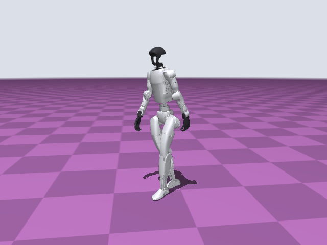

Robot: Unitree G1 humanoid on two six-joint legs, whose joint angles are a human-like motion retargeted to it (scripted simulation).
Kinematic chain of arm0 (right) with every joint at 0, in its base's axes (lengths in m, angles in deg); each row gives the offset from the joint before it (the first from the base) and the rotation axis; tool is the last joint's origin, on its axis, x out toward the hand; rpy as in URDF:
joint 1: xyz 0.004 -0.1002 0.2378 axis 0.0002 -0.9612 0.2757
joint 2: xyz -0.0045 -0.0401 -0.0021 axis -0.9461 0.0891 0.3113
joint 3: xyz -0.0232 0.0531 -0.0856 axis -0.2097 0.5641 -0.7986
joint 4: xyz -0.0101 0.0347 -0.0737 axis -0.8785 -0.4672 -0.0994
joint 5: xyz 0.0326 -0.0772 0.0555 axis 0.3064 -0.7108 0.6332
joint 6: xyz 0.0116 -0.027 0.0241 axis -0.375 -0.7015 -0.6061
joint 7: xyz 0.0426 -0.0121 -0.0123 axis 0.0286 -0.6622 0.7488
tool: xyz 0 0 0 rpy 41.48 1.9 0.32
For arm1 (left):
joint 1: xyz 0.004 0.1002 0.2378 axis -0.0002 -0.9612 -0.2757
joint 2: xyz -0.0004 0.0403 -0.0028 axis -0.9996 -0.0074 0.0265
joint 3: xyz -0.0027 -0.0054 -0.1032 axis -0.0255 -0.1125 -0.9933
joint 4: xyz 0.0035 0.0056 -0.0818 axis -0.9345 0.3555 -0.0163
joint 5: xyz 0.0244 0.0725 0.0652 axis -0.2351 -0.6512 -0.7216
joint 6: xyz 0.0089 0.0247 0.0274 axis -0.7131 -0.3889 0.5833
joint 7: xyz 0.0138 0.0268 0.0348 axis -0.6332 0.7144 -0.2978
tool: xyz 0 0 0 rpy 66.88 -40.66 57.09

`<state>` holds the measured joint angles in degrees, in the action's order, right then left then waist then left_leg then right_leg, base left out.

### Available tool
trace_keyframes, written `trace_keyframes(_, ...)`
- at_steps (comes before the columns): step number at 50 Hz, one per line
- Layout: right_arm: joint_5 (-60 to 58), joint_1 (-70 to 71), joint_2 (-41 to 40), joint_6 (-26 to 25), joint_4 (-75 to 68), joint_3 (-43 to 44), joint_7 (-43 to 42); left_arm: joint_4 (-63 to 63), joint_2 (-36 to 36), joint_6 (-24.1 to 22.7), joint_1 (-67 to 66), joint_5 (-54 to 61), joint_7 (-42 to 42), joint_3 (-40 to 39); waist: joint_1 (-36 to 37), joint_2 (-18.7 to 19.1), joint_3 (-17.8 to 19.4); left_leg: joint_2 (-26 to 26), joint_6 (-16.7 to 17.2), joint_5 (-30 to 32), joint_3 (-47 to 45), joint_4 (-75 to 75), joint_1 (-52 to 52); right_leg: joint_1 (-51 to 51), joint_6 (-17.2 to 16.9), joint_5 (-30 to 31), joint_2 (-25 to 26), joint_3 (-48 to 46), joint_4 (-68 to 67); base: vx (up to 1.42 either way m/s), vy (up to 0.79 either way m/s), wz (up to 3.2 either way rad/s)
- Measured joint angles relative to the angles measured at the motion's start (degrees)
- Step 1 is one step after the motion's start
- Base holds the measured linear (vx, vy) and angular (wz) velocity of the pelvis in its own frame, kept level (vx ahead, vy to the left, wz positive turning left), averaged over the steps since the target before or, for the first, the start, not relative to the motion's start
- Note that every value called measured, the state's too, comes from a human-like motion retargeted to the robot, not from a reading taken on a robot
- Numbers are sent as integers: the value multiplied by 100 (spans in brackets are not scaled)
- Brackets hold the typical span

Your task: Walk run

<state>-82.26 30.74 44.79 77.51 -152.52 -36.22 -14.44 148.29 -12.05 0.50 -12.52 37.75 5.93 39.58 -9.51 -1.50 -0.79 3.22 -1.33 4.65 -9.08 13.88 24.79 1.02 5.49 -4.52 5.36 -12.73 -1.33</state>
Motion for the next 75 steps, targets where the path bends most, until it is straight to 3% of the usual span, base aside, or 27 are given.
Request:
trace_keyframes(5,147,20,-86,47,-174,9,-27,-129,139,-206,-19,-257,17,130,111,-146,-44,148,131,-156,-52,-1316,1,393,-4,-171,73,16,-71,67,-16,-32)
trace_keyframes(10,12,-243,-158,-2,-810,-35,39,-156,124,-438,10,-524,-398,224,363,-248,-295,55,-224,745,-323,-1169,-247,608,-65,319,15,110,-441,84,-8,-79)
trace_keyframes(12,-150,-532,-191,-108,-1020,-70,17,-122,51,-473,44,-402,-540,263,297,-304,-472,130,-521,537,-374,-1180,-401,614,-178,977,-128,-6,-727,91,-5,-43)
trace_keyframes(16,-286,-1184,-266,-196,-1401,-132,-141,-84,-232,-538,336,13,-720,347,59,-140,-537,-27,-601,23,-190,-1018,-767,258,-498,2842,86,287,-1933,92,-9,-4)
trace_keyframes(18,-279,-1408,-257,-160,-1594,-161,-169,-115,-389,-596,610,214,-814,374,478,-79,-433,-207,-785,-113,-597,-958,-898,-261,-456,3382,318,838,-3157,56,-10,-115)
trace_keyframes(19,-322,-1489,-245,-186,-1660,-107,-154,-148,-459,-597,784,270,-856,403,331,-33,-419,-203,-783,-267,-446,-868,-964,-495,-431,3452,263,671,-3607,66,-7,31)
trace_keyframes(20,-385,-1560,-232,-235,-1711,-17,-128,-185,-528,-586,974,308,-895,447,-70,36,-429,-146,-720,-477,-42,-750,-1041,-700,-418,3452,133,234,-3932,66,-6,93)
trace_keyframes(22,-528,-1681,-233,-391,-1735,89,-93,-297,-644,-520,1318,347,-823,369,92,268,-354,-428,-787,-569,-321,-756,-1149,-1074,-233,2937,290,350,-4123,57,-5,-28)
trace_keyframes(24,-565,-1827,-237,-452,-1731,253,-120,-465,-698,-474,1619,382,-692,351,-84,387,-278,-425,-826,-720,-245,-751,-1349,-1416,-136,2414,142,156,-4178,60,-8,15)
trace_keyframes(28,-334,-2054,-241,-375,-1715,392,-145,-873,-759,-569,2038,627,-372,363,-562,429,-183,-242,-863,-933,-127,-819,-1742,-2027,-367,1464,-180,93,-3443,46,-7,55)
trace_keyframes(30,-263,-2116,-243,-380,-1699,461,-127,-1068,-797,-691,2168,800,-218,403,-776,336,-166,-31,-903,-1050,-134,-879,-1972,-2217,-591,1325,-382,226,-2699,61,-16,23)
trace_keyframes(35,-117,-2086,-280,-419,-1746,592,-132,-1351,-827,-855,2313,918,-132,417,-1038,145,-61,334,-883,-1376,-275,-1030,-2687,-2501,-682,940,-960,149,-899,62,-21,-13)
trace_keyframes(38,-59,-2031,-315,-387,-1735,610,-117,-1284,-785,-815,2300,900,-134,439,-1051,235,-39,285,-756,-1547,-446,-1033,-2978,-2652,-524,991,-977,-69,-84,50,-17,-42)
trace_keyframes(41,-64,-1971,-342,-384,-1717,679,-122,-1150,-662,-643,2183,713,0,506,-1141,381,-69,189,-600,-1639,-425,-889,-3130,-2518,-109,1172,-1073,-979,49,79,-41,-3)
trace_keyframes(43,-96,-1939,-353,-387,-1708,744,-135,-1066,-570,-591,2015,408,187,545,-1304,447,-124,140,-454,-1559,-377,-729,-3213,-2356,-41,1396,-1187,-1585,-84,63,-32,48)
trace_keyframes(45,-93,-1901,-342,-407,-1728,783,-137,-992,-490,-617,1759,-45,288,592,-1442,525,-196,35,-247,-1249,-365,-531,-3284,-2281,42,1559,-1083,-1244,-164,78,-46,20)
trace_keyframes(48,19,-1801,-316,-464,-1783,816,-130,-819,-385,-641,1274,-676,-126,776,-1339,598,-323,-225,182,-107,-461,93,-3235,-2079,198,1099,-927,-1030,-379,66,-37,-34)
trace_keyframes(50,129,-1691,-319,-470,-1755,812,-150,-641,-351,-686,960,-962,-533,878,-1341,425,-351,-212,364,799,-343,834,-3091,-1824,292,920,-936,-903,-331,74,-48,-29)
trace_keyframes(53,305,-1553,-407,-378,-1425,689,-239,-359,-431,-611,629,-1225,-757,879,-1399,93,-398,-306,0,1592,-447,2510,-2476,-1419,362,690,-975,-740,-204,64,-49,1)
trace_keyframes(55,361,-1453,-420,-378,-1132,607,-336,-250,-451,-423,460,-1397,-736,772,-2077,207,-312,-358,-90,1240,557,3757,-1691,-1204,431,679,-929,-1420,-52,68,-53,93)
trace_keyframes(57,335,-1241,-352,-368,-948,459,-432,-202,-406,-264,284,-1494,-705,441,-1003,-90,-466,-272,9,761,-146,3871,-1494,-1142,380,488,-771,-191,-126,45,-37,-311)
trace_keyframes(59,306,-1013,-309,-330,-772,439,-461,-155,-364,-207,140,-1311,-602,223,-896,-229,-393,-168,34,313,31,3978,-1145,-1001,475,486,-632,12,-87,50,-32,-173)
trace_keyframes(64,703,-424,-228,-157,-363,294,-189,-107,-173,-197,-173,-536,-182,-201,-398,-303,-185,-315,-195,-484,-171,2680,-573,-704,591,413,-214,677,-179,46,-22,-189)
trace_keyframes(71,993,94,-204,-6,62,159,-209,-141,-7,-194,-307,-502,5,-364,-120,-74,93,59,-20,-211,869,-227,-198,-181,853,179,462,1307,-318,55,-15,-147)
trace_keyframes(73,1127,77,-232,59,128,168,-229,-199,-45,-211,-284,-813,11,-338,-105,-54,103,245,229,97,1128,-944,-89,-27,889,96,544,1412,-336,70,-13,-75)
trace_keyframes(75,1313,-17,-267,129,119,238,-194,-284,-127,-257,-272,-1138,6,-272,-152,51,114,287,1026,91,893,-1411,-56,144,939,30,704,1321,-321,78,-12,-27)
